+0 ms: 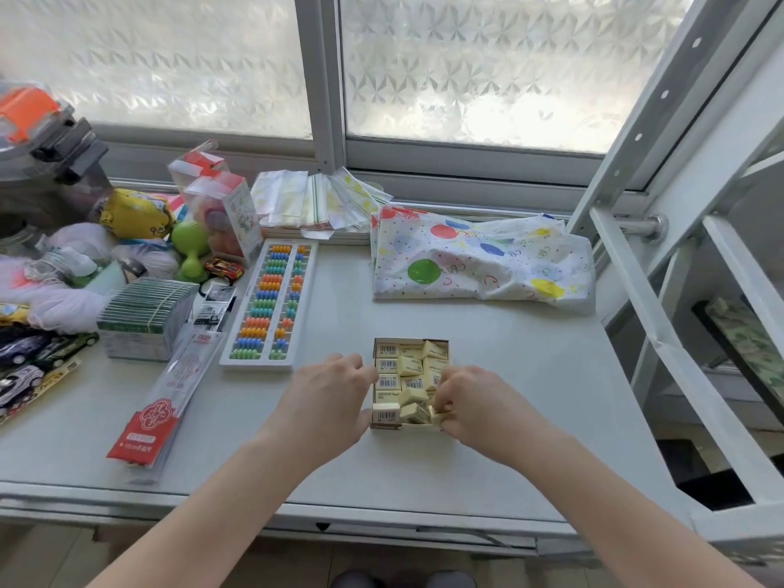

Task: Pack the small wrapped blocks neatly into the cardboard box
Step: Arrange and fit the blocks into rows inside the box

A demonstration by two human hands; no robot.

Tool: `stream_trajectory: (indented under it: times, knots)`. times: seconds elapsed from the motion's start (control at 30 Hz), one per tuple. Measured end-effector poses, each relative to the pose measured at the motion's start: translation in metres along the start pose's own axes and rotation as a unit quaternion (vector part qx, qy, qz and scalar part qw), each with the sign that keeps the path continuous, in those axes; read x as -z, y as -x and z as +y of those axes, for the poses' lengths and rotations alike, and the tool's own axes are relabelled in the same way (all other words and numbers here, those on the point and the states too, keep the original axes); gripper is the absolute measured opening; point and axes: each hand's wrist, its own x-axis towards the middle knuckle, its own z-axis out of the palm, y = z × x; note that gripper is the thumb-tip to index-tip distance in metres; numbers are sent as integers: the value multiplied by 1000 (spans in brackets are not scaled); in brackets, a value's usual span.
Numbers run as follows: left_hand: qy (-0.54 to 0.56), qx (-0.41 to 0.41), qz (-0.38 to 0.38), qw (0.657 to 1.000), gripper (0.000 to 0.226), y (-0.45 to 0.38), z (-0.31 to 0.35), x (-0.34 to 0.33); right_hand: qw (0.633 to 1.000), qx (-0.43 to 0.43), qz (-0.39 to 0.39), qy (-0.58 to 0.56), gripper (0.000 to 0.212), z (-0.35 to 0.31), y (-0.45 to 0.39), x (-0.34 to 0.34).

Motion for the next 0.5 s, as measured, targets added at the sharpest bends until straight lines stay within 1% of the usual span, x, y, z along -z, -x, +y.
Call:
stream_trajectory:
  times: [0.17,0.3,0.4,0.5]
  knots:
    - [10,-1,-2,1000,35,1,-1,-1,999,1,6,-37,25,6,5,-8]
    - [34,7,3,999,33,-7,-4,3,999,13,5,-42,27,4,7,-13]
    - [56,14,9,998,32,-26,-11,5,997,-8,9,-73,24,2,4,-3]
    - [64,9,27,998,25,-51,-16,4,992,-40,63,-99,23,4,-8,12]
